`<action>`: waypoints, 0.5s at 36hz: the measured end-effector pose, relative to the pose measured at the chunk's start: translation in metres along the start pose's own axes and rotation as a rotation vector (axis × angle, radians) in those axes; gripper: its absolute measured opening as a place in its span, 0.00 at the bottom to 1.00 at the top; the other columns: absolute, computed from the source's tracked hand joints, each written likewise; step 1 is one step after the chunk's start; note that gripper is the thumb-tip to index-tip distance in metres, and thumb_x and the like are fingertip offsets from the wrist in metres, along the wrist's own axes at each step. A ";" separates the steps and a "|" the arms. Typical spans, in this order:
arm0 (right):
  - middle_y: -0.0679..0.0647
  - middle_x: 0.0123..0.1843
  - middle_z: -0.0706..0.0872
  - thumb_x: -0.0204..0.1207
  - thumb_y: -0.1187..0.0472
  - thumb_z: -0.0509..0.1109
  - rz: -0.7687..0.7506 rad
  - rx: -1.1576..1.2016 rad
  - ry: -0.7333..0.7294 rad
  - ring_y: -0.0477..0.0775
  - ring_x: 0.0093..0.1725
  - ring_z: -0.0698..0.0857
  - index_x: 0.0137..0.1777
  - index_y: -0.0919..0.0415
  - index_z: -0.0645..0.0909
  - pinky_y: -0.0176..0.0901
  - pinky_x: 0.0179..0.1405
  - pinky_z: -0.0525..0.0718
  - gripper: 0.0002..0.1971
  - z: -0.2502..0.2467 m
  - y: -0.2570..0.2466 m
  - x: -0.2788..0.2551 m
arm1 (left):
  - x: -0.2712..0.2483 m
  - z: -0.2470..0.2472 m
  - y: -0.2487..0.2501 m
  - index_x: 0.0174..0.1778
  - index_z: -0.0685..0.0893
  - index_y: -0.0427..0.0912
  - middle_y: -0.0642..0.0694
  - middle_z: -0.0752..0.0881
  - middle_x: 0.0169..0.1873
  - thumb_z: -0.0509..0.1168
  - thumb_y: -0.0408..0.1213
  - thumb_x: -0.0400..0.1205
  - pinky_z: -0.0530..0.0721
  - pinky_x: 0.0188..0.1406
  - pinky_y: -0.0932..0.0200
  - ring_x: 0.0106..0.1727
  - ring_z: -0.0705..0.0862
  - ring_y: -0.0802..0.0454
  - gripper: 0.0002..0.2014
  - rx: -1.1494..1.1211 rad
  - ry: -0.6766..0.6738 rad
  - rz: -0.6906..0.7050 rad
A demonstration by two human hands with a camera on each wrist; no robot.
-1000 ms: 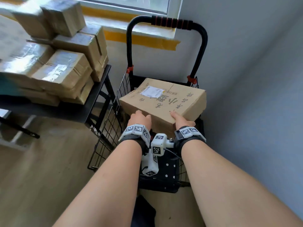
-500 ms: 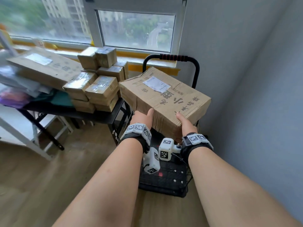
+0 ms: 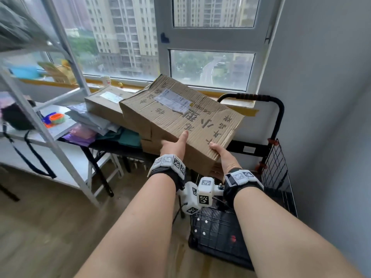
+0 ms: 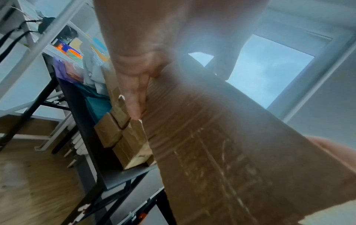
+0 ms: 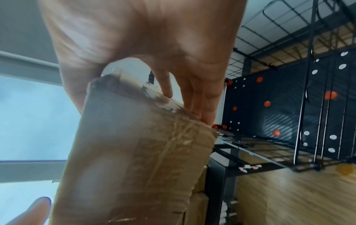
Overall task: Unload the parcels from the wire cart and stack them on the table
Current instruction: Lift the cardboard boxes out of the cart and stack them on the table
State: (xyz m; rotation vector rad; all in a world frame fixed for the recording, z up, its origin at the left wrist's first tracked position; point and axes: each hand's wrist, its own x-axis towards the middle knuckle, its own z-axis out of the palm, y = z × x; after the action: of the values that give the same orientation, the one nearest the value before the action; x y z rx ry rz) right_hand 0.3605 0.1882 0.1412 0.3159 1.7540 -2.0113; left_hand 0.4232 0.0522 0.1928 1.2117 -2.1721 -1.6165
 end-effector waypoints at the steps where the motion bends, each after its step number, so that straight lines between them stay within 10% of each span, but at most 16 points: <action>1: 0.59 0.53 0.90 0.56 0.45 0.83 0.003 0.009 -0.016 0.57 0.45 0.91 0.67 0.60 0.79 0.41 0.28 0.86 0.39 0.012 0.001 0.000 | 0.004 -0.011 -0.003 0.81 0.54 0.36 0.36 0.70 0.75 0.60 0.68 0.76 0.67 0.71 0.47 0.75 0.71 0.38 0.48 -0.008 0.007 -0.002; 7: 0.59 0.53 0.91 0.36 0.39 0.87 -0.006 0.021 -0.076 0.61 0.48 0.91 0.67 0.58 0.79 0.59 0.52 0.89 0.54 0.078 0.020 0.013 | 0.030 -0.072 -0.023 0.77 0.64 0.36 0.37 0.74 0.72 0.58 0.70 0.76 0.68 0.69 0.48 0.72 0.73 0.39 0.45 -0.057 0.032 -0.023; 18: 0.59 0.53 0.90 0.44 0.38 0.82 -0.021 -0.051 -0.154 0.60 0.50 0.90 0.65 0.58 0.80 0.56 0.48 0.90 0.46 0.179 0.029 0.029 | 0.089 -0.143 -0.043 0.73 0.68 0.35 0.36 0.80 0.63 0.58 0.76 0.69 0.75 0.68 0.45 0.61 0.81 0.37 0.50 -0.095 0.142 -0.029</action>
State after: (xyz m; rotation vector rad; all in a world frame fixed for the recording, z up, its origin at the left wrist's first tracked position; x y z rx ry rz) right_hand 0.3700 0.0054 0.1323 0.1229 1.7165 -1.9464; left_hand 0.4680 -0.1158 0.1839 1.2936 -1.9788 -1.5737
